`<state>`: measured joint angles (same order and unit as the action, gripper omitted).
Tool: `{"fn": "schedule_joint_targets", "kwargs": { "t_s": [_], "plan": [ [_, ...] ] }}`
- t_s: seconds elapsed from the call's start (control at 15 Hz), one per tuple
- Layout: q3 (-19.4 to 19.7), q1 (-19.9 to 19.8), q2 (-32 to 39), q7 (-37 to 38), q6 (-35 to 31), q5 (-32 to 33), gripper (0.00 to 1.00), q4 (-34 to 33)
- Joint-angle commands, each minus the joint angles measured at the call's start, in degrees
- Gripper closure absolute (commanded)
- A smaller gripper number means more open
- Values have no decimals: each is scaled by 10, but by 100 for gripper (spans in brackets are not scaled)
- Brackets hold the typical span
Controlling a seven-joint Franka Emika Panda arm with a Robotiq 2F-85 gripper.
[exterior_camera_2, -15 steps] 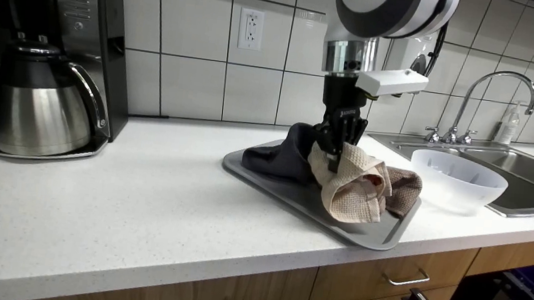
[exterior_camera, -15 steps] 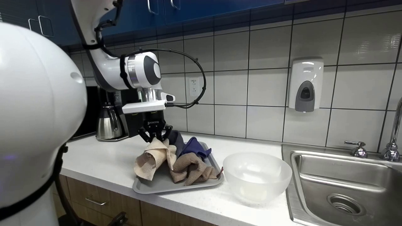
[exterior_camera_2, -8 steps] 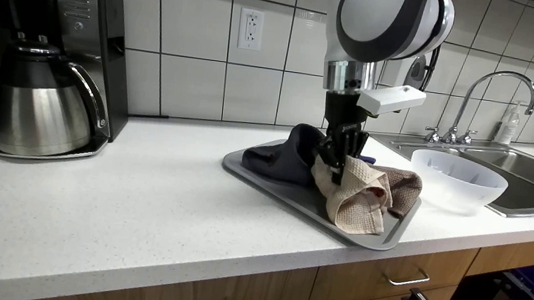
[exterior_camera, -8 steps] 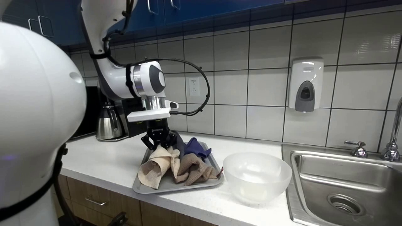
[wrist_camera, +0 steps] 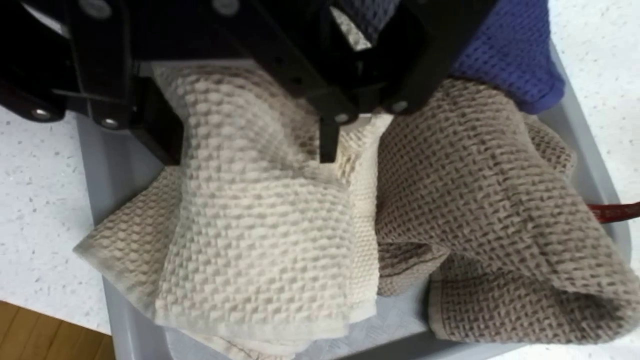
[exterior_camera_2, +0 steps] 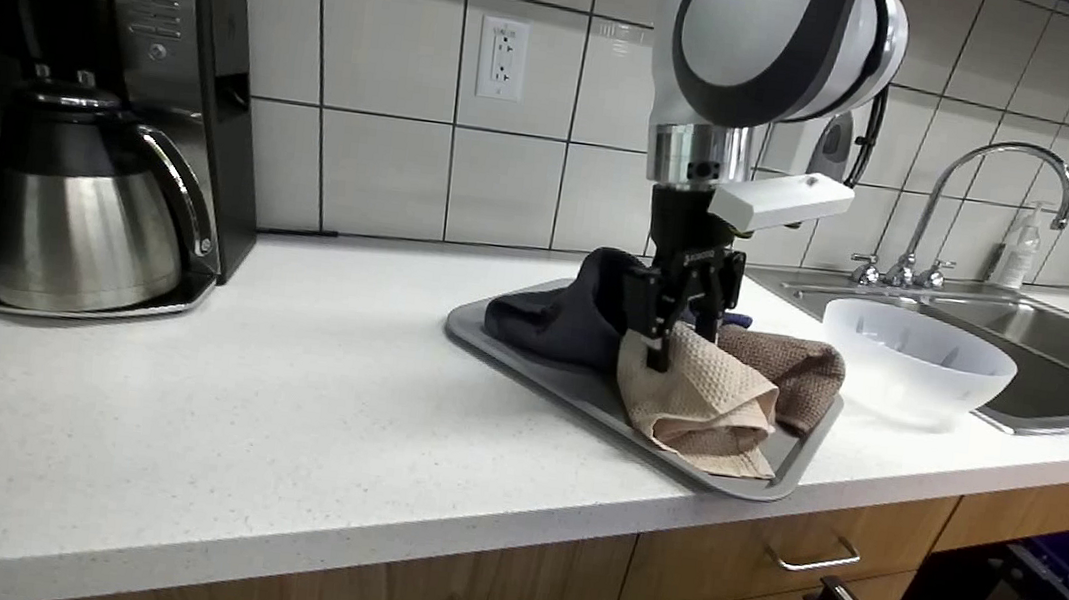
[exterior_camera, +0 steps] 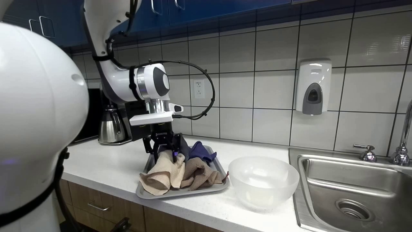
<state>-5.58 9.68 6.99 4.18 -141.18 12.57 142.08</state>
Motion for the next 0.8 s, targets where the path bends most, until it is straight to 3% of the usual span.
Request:
{"fn": "schedule_joint_targets", "kwargs": {
  "t_s": [0.0, 0.73],
  "plan": [
    [-6, 3, -51, 53, 12, -5, 1, 17],
    [-34, 0, -180, 211, 57, -10, 0, 62]
  ]
}}
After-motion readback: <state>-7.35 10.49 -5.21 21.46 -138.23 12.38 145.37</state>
